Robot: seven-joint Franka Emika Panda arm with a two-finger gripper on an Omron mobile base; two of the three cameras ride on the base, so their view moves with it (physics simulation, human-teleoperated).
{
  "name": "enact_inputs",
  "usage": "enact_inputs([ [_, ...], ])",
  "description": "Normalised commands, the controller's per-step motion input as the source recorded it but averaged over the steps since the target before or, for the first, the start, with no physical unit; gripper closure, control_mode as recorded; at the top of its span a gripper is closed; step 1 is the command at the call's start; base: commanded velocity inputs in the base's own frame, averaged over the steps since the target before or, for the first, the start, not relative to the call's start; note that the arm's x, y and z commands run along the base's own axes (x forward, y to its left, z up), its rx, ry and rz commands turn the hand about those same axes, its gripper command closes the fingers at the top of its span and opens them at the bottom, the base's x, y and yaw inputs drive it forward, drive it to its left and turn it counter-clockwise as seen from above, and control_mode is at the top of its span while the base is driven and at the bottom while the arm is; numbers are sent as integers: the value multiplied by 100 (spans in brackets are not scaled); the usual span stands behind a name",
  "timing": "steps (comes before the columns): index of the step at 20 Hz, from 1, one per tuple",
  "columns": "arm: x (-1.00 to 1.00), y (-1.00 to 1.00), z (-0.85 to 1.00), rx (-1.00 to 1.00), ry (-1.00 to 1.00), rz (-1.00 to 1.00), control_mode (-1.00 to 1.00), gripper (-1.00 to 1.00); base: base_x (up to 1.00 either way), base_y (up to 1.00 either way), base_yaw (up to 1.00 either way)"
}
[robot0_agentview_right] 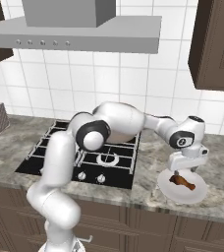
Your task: Retrieve the frozen meat and place it in the pot on a burner. Then turn the burner on.
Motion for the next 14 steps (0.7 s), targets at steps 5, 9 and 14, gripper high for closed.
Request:
enact_inputs([
  [5, 0, 0, -25, 0, 7, 9, -100, -100, 0, 0, 0],
  [9, 0, 0, -22, 0, 3, 9, -100, -100, 0, 0, 0],
  [14, 0, 0, -16, 0, 0, 7, -100, -100, 0, 0, 0],
])
